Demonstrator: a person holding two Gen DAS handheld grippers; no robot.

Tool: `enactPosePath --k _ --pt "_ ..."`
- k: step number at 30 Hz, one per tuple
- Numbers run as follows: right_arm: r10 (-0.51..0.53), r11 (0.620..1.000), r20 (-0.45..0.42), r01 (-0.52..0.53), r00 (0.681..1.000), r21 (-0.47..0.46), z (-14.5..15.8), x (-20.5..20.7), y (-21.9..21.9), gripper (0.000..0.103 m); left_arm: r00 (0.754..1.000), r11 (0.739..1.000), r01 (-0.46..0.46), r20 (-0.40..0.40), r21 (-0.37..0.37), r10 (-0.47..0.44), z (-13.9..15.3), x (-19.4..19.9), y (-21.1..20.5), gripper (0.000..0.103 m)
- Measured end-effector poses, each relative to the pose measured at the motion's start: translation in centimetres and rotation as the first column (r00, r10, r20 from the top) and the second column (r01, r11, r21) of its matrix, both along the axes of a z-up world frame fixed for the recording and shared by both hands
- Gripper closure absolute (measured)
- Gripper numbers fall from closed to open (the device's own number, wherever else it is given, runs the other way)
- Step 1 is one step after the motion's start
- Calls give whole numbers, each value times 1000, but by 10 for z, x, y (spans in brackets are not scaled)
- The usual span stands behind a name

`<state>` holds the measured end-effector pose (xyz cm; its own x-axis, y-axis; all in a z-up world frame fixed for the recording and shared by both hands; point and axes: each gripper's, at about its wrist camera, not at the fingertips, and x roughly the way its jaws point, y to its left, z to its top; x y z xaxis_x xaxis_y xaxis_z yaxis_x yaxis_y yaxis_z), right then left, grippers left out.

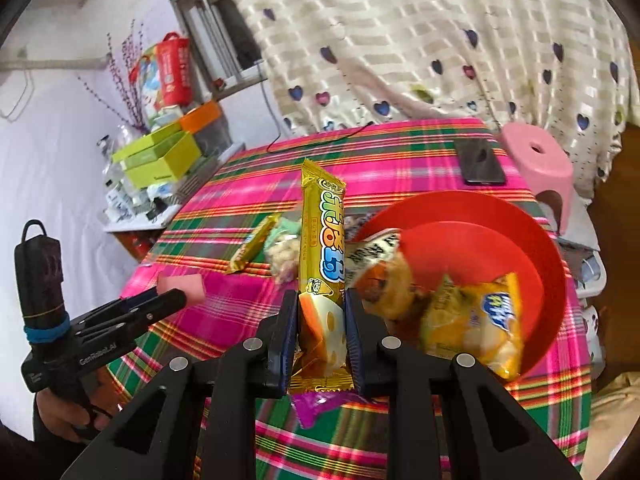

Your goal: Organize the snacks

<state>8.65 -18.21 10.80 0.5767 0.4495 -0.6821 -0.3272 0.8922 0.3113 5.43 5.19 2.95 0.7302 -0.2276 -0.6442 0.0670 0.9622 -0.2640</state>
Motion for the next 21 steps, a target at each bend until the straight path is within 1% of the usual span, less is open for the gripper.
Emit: enactPosePath --k 7,21 --pt "-46 999 -28 47 999 6 -9 -1 -24 82 1000 1000 27 -5 3 -27 3 1 -13 59" --pt "-171 985 -37 171 985 1 -15 2 -74 82 997 997 73 -12 6 -73 3 2 -31 59"
